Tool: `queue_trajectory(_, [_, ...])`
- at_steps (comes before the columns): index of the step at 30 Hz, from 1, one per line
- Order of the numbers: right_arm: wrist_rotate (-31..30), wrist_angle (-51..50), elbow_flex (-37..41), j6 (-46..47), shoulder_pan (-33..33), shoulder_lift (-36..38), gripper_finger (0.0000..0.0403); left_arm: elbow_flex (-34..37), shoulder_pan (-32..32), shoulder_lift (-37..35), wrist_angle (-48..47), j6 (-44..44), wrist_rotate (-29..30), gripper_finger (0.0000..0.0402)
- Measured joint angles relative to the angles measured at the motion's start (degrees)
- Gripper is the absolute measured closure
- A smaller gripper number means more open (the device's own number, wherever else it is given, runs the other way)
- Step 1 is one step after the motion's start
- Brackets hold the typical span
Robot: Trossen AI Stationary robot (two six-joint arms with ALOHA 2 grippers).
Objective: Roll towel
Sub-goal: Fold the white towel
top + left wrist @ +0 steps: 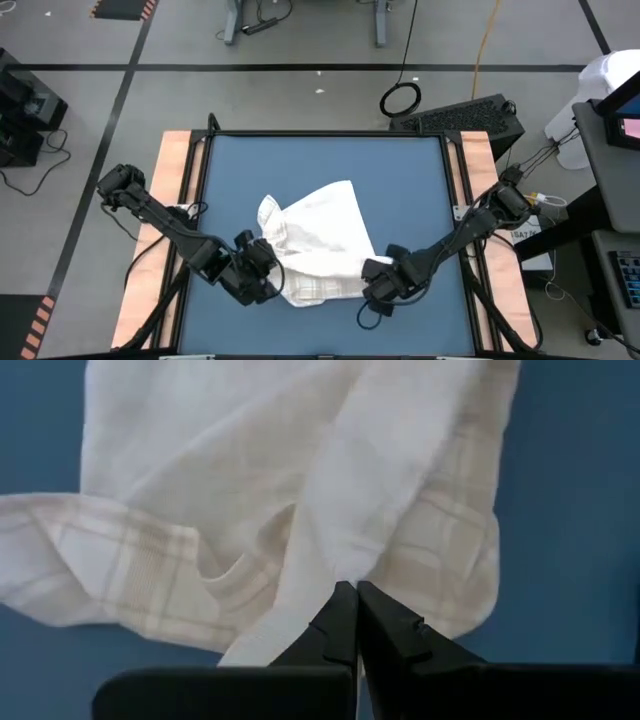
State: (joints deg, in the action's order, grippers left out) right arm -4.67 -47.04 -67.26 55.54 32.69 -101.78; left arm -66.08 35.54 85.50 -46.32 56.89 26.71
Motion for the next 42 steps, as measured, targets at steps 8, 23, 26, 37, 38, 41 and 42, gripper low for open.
queue_trajectory(8, [14.0,2.5,-3.3,2.5,-0.2,1.7,0.0321,0.0,-2.6,0.1,-2.4,1.3,-9.6,0.0359])
queue_trajectory(23, [27.9,-15.7,-4.6,-15.2,-4.2,15.2,0.0165,-2.9,-3.7,-0.2,-5.5,20.8,-30.6,0.0173])
queue_trajectory(26, [24.5,-18.4,-4.6,-18.1,-4.9,18.5,0.0164,-4.4,-3.7,-0.2,-5.9,24.3,-34.5,0.0157])
queue_trajectory(37, [13.6,-17.7,-4.5,-23.7,-13.9,27.6,0.0184,-8.9,-19.0,-0.4,-13.7,27.8,-26.4,0.0145])
queue_trajectory(38, [13.5,-17.7,-4.5,-23.7,-15.3,28.2,0.0185,-8.8,-21.7,-0.3,-14.3,26.5,-26.1,0.0145])
queue_trajectory(41, [13.6,-17.8,-4.5,-23.0,-19.1,29.5,0.0187,-8.7,-30.4,-0.4,-18.4,23.3,-24.8,0.0145])
queue_trajectory(42, [13.7,-17.9,-4.5,-22.4,-20.2,29.9,0.0187,-8.7,-33.6,-0.4,-19.7,21.1,-24.4,0.0145])
